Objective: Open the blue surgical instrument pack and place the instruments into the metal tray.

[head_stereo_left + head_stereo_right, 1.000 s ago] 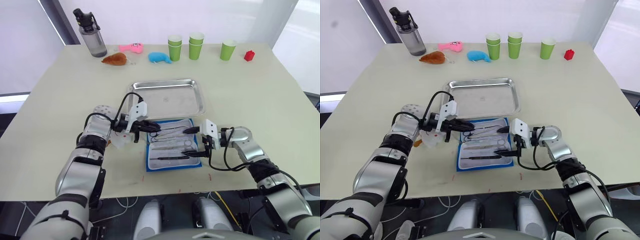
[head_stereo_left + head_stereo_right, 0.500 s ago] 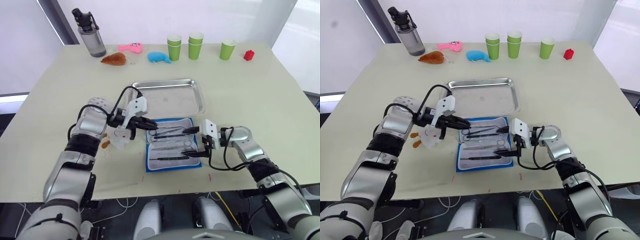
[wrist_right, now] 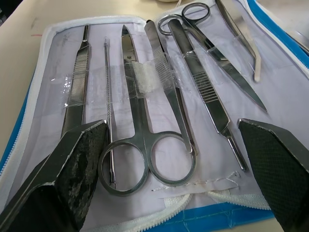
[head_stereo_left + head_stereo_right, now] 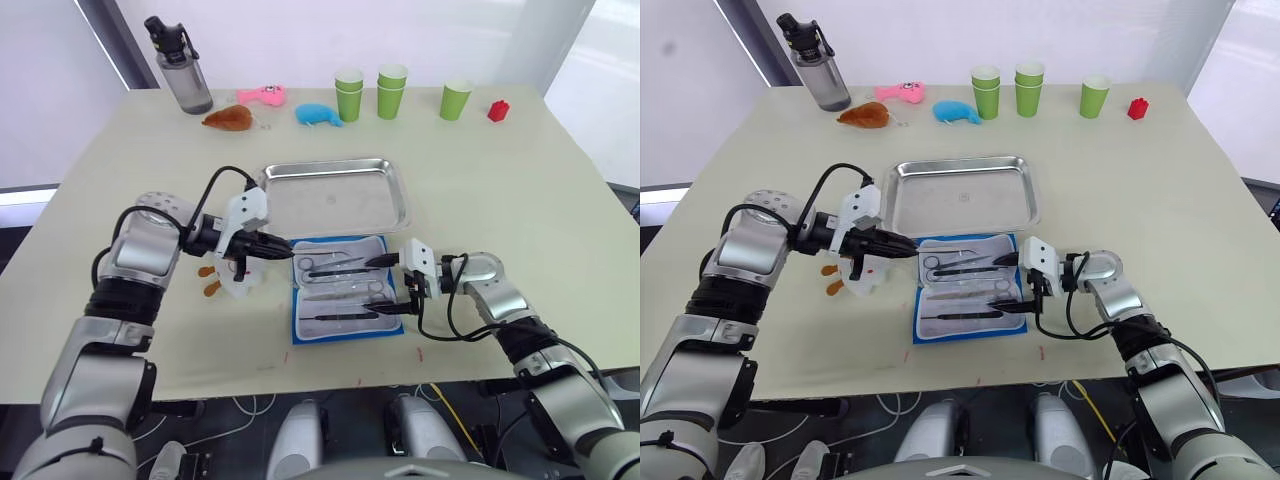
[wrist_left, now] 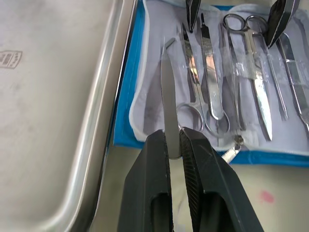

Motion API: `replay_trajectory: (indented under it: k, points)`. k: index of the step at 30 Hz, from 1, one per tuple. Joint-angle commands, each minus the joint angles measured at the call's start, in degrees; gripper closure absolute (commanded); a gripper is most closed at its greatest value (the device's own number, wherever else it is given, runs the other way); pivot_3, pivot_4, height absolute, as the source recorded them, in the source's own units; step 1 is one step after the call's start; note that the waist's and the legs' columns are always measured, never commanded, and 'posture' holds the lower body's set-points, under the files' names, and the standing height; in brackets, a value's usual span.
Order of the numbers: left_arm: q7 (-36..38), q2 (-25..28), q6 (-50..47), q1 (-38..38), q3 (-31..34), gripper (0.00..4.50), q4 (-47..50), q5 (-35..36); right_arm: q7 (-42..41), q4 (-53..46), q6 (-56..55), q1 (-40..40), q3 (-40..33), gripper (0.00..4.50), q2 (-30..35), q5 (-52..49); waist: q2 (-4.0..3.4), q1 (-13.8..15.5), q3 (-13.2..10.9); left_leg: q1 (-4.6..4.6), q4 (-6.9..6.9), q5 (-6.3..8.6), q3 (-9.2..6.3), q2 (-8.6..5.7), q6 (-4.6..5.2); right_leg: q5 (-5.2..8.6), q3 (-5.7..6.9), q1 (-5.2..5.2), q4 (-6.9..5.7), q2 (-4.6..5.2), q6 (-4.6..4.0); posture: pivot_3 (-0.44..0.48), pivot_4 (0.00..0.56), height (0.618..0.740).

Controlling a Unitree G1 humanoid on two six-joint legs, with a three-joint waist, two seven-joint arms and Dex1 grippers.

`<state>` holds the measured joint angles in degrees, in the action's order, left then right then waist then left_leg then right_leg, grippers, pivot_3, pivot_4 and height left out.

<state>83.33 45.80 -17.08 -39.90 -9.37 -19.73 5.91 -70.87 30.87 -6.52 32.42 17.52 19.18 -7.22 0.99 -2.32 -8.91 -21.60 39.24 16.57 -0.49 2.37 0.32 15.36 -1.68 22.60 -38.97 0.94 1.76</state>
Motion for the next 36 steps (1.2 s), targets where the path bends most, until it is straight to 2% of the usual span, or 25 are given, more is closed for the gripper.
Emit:
replay_trajectory:
  k: [1, 18, 26, 31, 33, 36]
  points:
    - [-0.31, 2.13, -0.94, -0.15, 2.69, 4.43, 3.51, 1.85, 0.41, 5.46, 1.85, -2.43, 2.28, 0.00, 1.32, 4.18, 0.00, 0.01, 0.00, 0.00, 0.01, 0.00, 0.00, 0.00, 0.00, 0.00, -0.01, 0.00, 0.00, 0.00, 0.00, 0.000, 0.150, 0.734]
    - [1.00, 7.30, -2.28, -0.05, 4.33, 4.43, 5.12, 4.88, 0.16, 6.07, 1.35, -2.08, 2.69, 0.00, 0.89, 4.40, 0.00, 0.02, 0.00, 0.02, 0.00, 0.00, 0.05, 0.00, 0.00, 0.00, -0.02, 0.00, 0.00, 0.00, 0.00, 0.000, 0.150, 0.734]
    - [0.24, 7.82, -7.75, 0.45, 8.68, 4.43, 6.90, 10.21, 0.20, 6.19, 1.26, -2.08, 2.68, 0.00, 0.81, 4.42, 0.00, 0.01, 0.00, 0.02, 0.00, 0.00, 0.03, 0.00, 0.00, 0.00, -0.03, 0.00, 0.01, 0.00, 0.00, 0.000, 0.150, 0.734]
    - [-4.01, 6.25, -12.46, 2.14, 12.30, 4.43, 9.77, 13.90, 0.21, 6.26, 1.16, -2.22, 2.75, 0.00, 0.60, 4.41, 0.01, -0.01, 0.00, 0.04, 0.00, 0.00, 0.00, 0.01, 0.00, 0.00, -0.05, 0.00, 0.00, 0.00, 0.00, 0.000, 0.150, 0.734]
    - [-12.86, 3.19, -14.33, 3.36, 14.51, 4.43, 11.74, 13.28, 0.05, 6.25, 1.14, -2.28, 2.76, 0.00, 0.60, 4.36, 0.01, 0.01, 0.01, 0.05, 0.00, 0.00, -0.01, 0.01, 0.00, 0.00, -0.05, -0.01, 0.00, 0.00, 0.01, 0.000, 0.150, 0.734]
    - [-21.80, -0.49, -16.03, 5.47, 16.41, 4.43, 14.42, 12.36, -0.18, 6.39, 1.06, -2.25, 2.80, 0.00, 0.61, 4.37, 0.04, 0.01, 0.01, 0.08, 0.00, 0.00, 0.00, 0.01, 0.00, -0.01, -0.09, -0.02, 0.00, 0.02, 0.02, 0.000, 0.150, 0.734]
